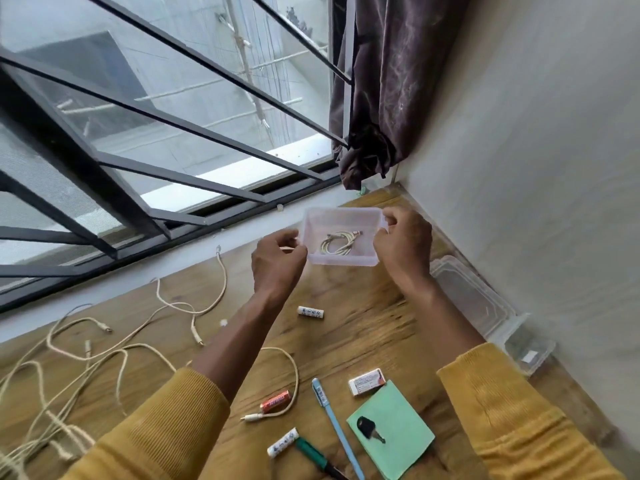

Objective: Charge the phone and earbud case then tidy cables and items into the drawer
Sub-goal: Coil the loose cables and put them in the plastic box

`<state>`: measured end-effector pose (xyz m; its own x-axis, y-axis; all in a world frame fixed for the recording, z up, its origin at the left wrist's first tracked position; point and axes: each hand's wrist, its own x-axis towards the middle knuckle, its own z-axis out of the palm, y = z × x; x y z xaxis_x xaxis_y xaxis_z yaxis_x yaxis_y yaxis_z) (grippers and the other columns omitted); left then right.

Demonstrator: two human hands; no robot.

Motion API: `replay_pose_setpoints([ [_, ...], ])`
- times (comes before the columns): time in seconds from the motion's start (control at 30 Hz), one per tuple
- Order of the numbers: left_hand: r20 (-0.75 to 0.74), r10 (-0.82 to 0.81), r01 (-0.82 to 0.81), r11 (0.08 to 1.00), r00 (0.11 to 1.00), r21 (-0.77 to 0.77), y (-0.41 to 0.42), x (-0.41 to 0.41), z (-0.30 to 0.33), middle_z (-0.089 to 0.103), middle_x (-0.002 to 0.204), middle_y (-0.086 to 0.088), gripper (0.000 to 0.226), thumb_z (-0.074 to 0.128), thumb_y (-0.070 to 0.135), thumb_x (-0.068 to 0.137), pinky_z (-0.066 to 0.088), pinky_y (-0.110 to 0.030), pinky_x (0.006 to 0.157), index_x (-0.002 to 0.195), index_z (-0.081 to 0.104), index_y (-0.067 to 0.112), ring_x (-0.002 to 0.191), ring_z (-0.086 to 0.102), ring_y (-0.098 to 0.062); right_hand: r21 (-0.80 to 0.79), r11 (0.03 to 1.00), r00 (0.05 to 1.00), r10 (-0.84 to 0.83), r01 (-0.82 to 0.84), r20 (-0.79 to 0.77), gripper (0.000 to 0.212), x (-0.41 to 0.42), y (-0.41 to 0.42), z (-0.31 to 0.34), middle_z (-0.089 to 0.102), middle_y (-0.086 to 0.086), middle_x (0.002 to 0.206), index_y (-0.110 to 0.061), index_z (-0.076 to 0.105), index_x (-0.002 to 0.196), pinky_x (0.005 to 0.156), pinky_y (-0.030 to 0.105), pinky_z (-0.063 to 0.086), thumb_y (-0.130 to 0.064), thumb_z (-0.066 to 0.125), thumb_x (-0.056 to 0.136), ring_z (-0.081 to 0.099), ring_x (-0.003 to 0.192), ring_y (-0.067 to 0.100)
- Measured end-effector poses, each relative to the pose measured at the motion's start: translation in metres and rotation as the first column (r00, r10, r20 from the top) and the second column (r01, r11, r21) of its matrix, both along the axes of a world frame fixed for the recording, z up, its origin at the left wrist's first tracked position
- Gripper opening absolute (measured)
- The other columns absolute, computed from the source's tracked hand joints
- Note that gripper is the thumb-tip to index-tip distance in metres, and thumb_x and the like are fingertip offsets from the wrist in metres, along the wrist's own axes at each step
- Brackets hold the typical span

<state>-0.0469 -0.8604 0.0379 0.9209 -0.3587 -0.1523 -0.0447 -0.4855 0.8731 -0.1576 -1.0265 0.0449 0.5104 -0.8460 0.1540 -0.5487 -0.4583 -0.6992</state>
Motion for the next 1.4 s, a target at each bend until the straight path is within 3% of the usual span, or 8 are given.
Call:
replay_pose_setpoints([
  [0.23, 0.027, 0.142, -0.141, 0.988, 0.989, -0.057, 0.126, -0.03, 0.02, 0.078, 0.098, 0.008, 0.031, 0.068, 0.018, 0.092, 0.067, -0.045, 0.078, 0.121, 0.079, 0.018, 0.071, 0.075, -0.001, 0.046, 0.972, 0.972, 0.226, -0.229, 0.063, 0.039, 0.001, 0.099, 0.021, 0.075, 0.011, 0.11, -0.005, 0.073, 0.124, 0.082, 0.029, 0.051, 0.0, 0.063, 0.087, 0.068, 0.1, 0.026],
  [0.5, -0.027, 0.311, -0.312, 0.945, 0.95, -0.098, 0.264, -0.074, 0.028, 0.082, 0.09, 0.005, 0.018, 0.074, 0.012, 0.092, 0.068, -0.044, 0.078, 0.1, 0.083, 0.027, 0.081, 0.079, -0.019, 0.12, 0.89, 0.898, 0.436, -0.44, 0.054, 0.043, -0.019, 0.206, 0.024, 0.074, 0.007, 0.109, -0.011, 0.071, 0.132, 0.085, 0.029, 0.056, -0.009, 0.067, 0.089, 0.07, 0.098, 0.021],
  [0.73, -0.157, 0.383, -0.394, 0.918, 0.91, -0.044, 0.357, -0.122, 0.003, 0.082, 0.087, -0.004, 0.025, 0.079, 0.033, 0.077, 0.067, -0.055, 0.077, 0.097, 0.083, 0.019, 0.077, 0.08, -0.025, 0.21, 0.798, 0.813, 0.582, -0.565, -0.026, 0.019, -0.03, 0.273, 0.013, 0.07, -0.009, 0.082, -0.023, 0.078, 0.107, 0.078, 0.03, 0.054, -0.023, 0.071, 0.088, 0.069, 0.084, 0.015],
  [0.9, -0.2, 0.393, -0.391, 0.919, 0.897, 0.051, 0.411, -0.147, -0.017, 0.079, 0.076, -0.003, 0.009, 0.083, 0.026, 0.079, 0.067, -0.053, 0.072, 0.087, 0.083, 0.02, 0.067, 0.077, -0.023, 0.398, 0.677, 0.713, 0.697, -0.619, -0.076, 0.006, -0.04, 0.306, 0.005, 0.071, -0.001, 0.067, -0.021, 0.072, 0.08, 0.065, 0.045, 0.065, -0.018, 0.072, 0.084, 0.073, 0.062, 0.023],
  [1.07, -0.229, 0.362, -0.347, 0.932, 0.903, 0.103, 0.445, -0.16, -0.026, 0.076, 0.077, -0.012, 0.006, 0.087, 0.016, 0.083, 0.067, -0.047, 0.064, 0.084, 0.081, 0.018, 0.064, 0.075, -0.022, 0.534, 0.563, 0.572, 0.802, -0.631, -0.169, 0.003, -0.049, 0.323, -0.001, 0.075, 0.015, 0.074, -0.007, 0.071, 0.086, 0.06, 0.045, 0.066, -0.005, 0.069, 0.085, 0.076, 0.062, 0.027],
  [1.17, -0.25, 0.341, -0.323, 0.94, 0.906, 0.113, 0.451, -0.16, -0.031, 0.072, 0.07, -0.008, 0.009, 0.081, 0.002, 0.09, 0.065, -0.04, 0.059, 0.088, 0.079, 0.01, 0.059, 0.071, -0.015, 0.552, 0.569, 0.546, 0.806, -0.61, -0.228, 0.006, -0.051, 0.334, -0.007, 0.076, 0.015, 0.074, -0.009, 0.071, 0.085, 0.063, 0.046, 0.067, -0.004, 0.066, 0.084, 0.077, 0.062, 0.025],
  [1.33, -0.272, 0.289, -0.251, 0.953, 0.918, 0.167, 0.454, -0.151, -0.024, 0.078, 0.083, -0.017, 0.001, 0.079, 0.01, 0.091, 0.066, -0.039, 0.059, 0.092, 0.078, 0.008, 0.067, 0.078, -0.022, 0.521, 0.624, 0.577, 0.769, -0.582, -0.275, 0.005, -0.047, 0.34, -0.013, 0.076, 0.011, 0.073, -0.012, 0.072, 0.083, 0.062, 0.046, 0.066, -0.009, 0.068, 0.083, 0.076, 0.059, 0.024],
  [1.4, -0.125, 0.232, -0.181, 0.928, 0.965, 0.326, 0.454, -0.146, -0.019, 0.078, 0.076, -0.001, 0.008, 0.079, 0.025, 0.091, 0.06, -0.026, 0.059, 0.087, 0.079, 0.018, 0.067, 0.076, -0.014, 0.513, 0.639, 0.593, 0.755, -0.573, -0.279, 0.005, -0.047, 0.338, -0.014, 0.076, 0.008, 0.075, -0.015, 0.073, 0.083, 0.061, 0.042, 0.066, -0.017, 0.071, 0.088, 0.076, 0.06, 0.023],
])
